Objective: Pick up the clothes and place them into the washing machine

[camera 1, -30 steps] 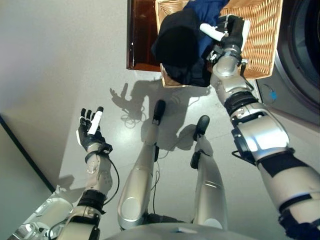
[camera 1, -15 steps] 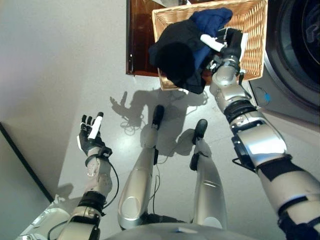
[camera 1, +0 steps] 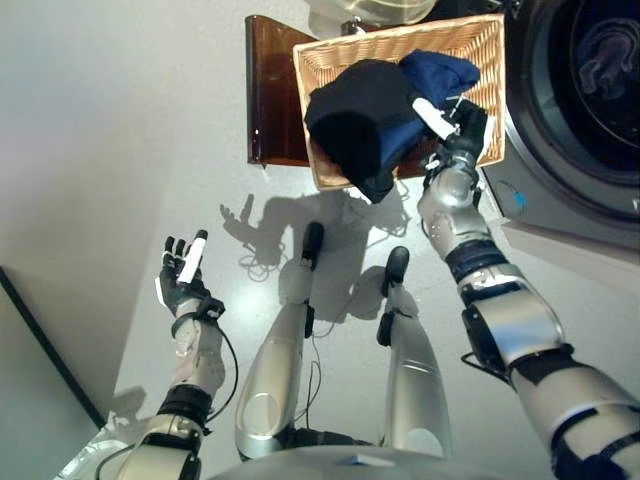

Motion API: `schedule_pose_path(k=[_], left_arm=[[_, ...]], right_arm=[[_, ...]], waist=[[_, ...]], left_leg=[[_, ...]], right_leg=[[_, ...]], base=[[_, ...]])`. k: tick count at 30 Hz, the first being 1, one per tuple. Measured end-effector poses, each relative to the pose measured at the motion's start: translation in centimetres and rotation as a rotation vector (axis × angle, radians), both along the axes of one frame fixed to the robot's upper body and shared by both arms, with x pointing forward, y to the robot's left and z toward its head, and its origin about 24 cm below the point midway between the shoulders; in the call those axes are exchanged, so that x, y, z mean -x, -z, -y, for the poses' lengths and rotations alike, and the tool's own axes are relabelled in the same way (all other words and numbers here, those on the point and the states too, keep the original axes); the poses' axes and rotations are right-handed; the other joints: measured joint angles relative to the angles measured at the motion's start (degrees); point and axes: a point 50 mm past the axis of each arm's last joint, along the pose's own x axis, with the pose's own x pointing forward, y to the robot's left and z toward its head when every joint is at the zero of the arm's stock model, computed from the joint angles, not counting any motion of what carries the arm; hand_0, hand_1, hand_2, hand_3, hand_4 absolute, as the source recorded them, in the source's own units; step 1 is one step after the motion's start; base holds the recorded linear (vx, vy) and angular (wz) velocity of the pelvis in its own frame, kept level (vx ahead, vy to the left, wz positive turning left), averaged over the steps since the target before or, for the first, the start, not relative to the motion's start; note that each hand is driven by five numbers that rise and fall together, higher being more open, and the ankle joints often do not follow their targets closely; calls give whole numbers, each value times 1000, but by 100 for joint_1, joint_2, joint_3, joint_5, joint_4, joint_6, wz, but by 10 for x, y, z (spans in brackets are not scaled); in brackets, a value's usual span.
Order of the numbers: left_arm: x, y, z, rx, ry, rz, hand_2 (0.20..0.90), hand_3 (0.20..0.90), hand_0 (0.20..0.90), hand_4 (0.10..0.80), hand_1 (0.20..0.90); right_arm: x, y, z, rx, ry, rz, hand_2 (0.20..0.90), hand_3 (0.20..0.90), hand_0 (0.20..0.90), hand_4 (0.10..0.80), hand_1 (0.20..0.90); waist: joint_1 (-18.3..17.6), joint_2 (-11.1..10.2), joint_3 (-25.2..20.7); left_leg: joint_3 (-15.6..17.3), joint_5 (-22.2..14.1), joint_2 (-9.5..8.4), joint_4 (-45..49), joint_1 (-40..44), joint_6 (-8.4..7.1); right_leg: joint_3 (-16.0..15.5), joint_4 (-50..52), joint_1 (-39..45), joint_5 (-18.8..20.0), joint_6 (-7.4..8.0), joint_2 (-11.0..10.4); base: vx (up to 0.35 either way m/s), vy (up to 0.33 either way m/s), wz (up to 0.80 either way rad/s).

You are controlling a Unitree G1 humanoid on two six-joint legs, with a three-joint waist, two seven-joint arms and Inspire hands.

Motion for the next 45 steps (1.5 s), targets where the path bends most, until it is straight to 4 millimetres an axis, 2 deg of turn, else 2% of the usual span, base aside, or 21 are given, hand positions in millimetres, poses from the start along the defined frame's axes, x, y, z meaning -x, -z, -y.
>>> schedule_pose_path(k=[5, 11, 18, 24, 29, 30, 31, 33, 37, 38, 40, 41, 45], left_arm=[[2, 5, 1, 29, 1, -11, 900, 900, 900, 800, 900], [4, 8, 1, 37, 7, -17, 900, 900, 900, 800, 900], [11, 15, -2, 36, 6, -37, 900, 900, 900, 800, 900], [15, 18, -3, 37, 4, -50, 900, 900, 900, 800, 900], [15, 19, 0, 44, 6, -49, 900, 900, 900, 800, 900], [15, 19, 0, 45, 6, -50, 900, 900, 900, 800, 900], [16, 19, 0, 45, 5, -51, 900, 900, 900, 800, 900], [15, 19, 1, 41, 8, -48, 900, 900, 900, 800, 900], [14, 17, 2, 15, 21, -49, 900, 900, 900, 800, 900], [14, 16, 4, -4, 31, -48, 900, 900, 900, 800, 900], [12, 13, 4, -31, 34, -41, 900, 900, 900, 800, 900], [12, 12, 4, -40, 37, -39, 900, 900, 900, 800, 900], [11, 10, 5, -70, 53, -35, 900, 900, 900, 800, 900]], right_arm=[[5, 7, 3, -311, -25, 104, 200, 200, 200, 300, 200], [7, -11, 4, -467, -69, 267, 200, 200, 200, 300, 200], [10, -16, 13, -492, -44, 313, 200, 200, 200, 300, 200], [13, -16, 21, -442, -6, 303, 200, 200, 200, 300, 200], [15, -15, 26, -382, 18, 291, 200, 200, 200, 300, 200], [15, -15, 27, -357, 24, 284, 455, 455, 455, 482, 455], [16, -15, 27, -325, 37, 275, 900, 900, 900, 800, 900], [18, -17, 29, -208, 78, 244, 900, 900, 900, 800, 900], [23, -29, 37, 161, 179, 199, 900, 900, 900, 800, 900], [25, -30, 45, 351, 220, 156, 900, 900, 900, 800, 900], [27, -33, 56, 579, 259, 104, 900, 900, 900, 800, 900], [28, -34, 59, 637, 279, 87, 900, 900, 900, 800, 900], [30, -44, 78, 1124, 383, -29, 900, 900, 900, 800, 900]], waist=[[-7, 2, -7], [11, 4, -38], [16, 27, -58], [11, 42, -66], [11, 161, -142], [11, 182, -155], [7, 208, -173], [2, 236, -191], [6, 255, -203], [12, 254, -203], [20, 254, -203], [22, 253, -203], [21, 250, -200]], left_leg=[[63, -10, -2, -13, 277, 54], [130, -32, -1, -67, 409, 47], [193, -48, -18, -82, 457, 62], [229, -54, -13, -84, 468, 67], [240, -72, -19, -88, 469, 90], [240, -76, -19, -89, 468, 94], [241, -79, -19, -89, 468, 98], [245, -84, -20, -89, 460, 104], [244, -83, -29, -90, 377, 107], [228, -80, -39, -87, 379, 110], [202, -70, -48, -90, 365, 125], [191, -69, -52, -88, 360, 126], [170, -68, -81, -86, 350, 126]], right_leg=[[41, -88, 280, 11, 10, 4], [108, -83, 356, 13, 19, -12], [169, -89, 371, 16, 28, -59], [200, -90, 361, 16, 30, -57], [222, -90, 358, 9, 39, -57], [222, -90, 357, 7, 41, -56], [222, -90, 356, 4, 45, -55], [225, -90, 348, 2, 48, -53], [222, -88, 270, 6, 58, -42], [200, -88, 284, -4, 68, -50], [172, -95, 284, -8, 73, -60], [162, -97, 286, -9, 74, -62], [142, -98, 288, -17, 83, -76]], base=[[5, 1, -5], [3, 1, -3], [-7, 4, -3], [-5, -3, -3], [0, 0, 0], [0, 0, 0], [0, 0, 0], [0, 0, 0], [-6, -3, 1], [-21, -18, 6], [-19, -19, 7], [-15, -12, 6], [-8, 0, 2]])
